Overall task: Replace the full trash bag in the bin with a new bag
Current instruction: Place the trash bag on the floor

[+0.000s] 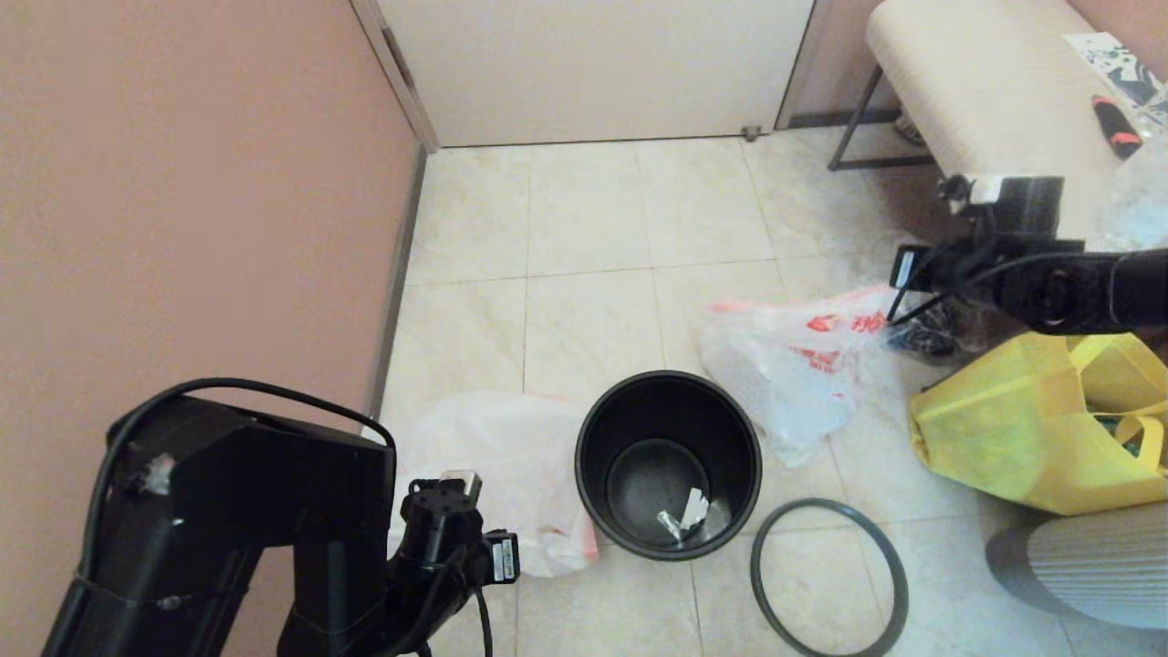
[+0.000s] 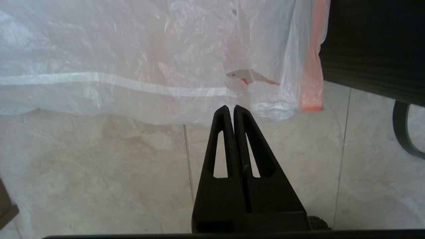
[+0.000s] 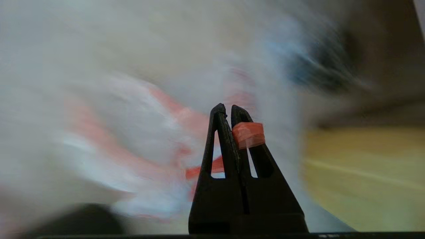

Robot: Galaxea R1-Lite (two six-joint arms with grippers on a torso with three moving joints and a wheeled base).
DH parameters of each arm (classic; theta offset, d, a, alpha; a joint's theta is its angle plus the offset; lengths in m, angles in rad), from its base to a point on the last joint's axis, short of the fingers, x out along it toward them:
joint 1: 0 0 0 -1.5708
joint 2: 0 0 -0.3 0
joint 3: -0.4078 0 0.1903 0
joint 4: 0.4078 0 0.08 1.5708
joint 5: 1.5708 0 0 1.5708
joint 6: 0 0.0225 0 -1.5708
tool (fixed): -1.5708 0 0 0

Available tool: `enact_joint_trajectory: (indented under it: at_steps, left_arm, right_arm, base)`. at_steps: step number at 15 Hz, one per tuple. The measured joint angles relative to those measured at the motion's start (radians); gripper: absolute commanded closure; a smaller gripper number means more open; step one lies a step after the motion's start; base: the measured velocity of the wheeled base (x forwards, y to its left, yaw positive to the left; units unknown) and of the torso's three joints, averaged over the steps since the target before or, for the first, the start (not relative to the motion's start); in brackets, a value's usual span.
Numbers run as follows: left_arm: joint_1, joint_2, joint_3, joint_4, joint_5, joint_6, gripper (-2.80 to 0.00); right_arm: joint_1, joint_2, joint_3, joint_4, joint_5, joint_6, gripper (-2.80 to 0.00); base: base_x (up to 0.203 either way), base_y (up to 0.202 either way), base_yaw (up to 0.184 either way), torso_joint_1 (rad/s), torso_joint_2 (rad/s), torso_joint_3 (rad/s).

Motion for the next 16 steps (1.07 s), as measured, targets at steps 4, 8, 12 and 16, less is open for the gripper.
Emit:
enact_joint_trajectory:
  at_steps: [4, 8, 12, 16]
  left_arm:
    - [0.000, 0.004, 0.001, -0.001, 0.000, 0.000, 0.00]
    - [0.000, 0.004, 0.023, -0.025, -0.002, 0.002, 0.00]
    - [0.000, 0.008, 0.024, -0.027, -0.012, 0.021, 0.00]
    - [0.001, 0.008, 0.026, -0.027, -0.013, 0.022, 0.00]
  right_arm:
    - [-0.007, 0.041, 0.014, 0.026, -0.060, -0.075, -2.80]
    - [0.057, -0.111, 0.040, 0.336, -0.067, -0.018, -2.80]
    - [0.113, -0.286, 0.037, 0.789, -0.058, 0.139, -2.80]
    - [0.131, -0.473, 0.219, 0.860, -0.071, 0.208, 0.00]
  base:
    - [0.000, 0.000, 0.000, 0.000, 0.00, 0.000]
    - [0.000, 0.000, 0.000, 0.000, 0.00, 0.000]
    - [0.000, 0.000, 0.000, 0.000, 0.00, 0.000]
    - [0.000, 0.000, 0.000, 0.000, 0.00, 0.000]
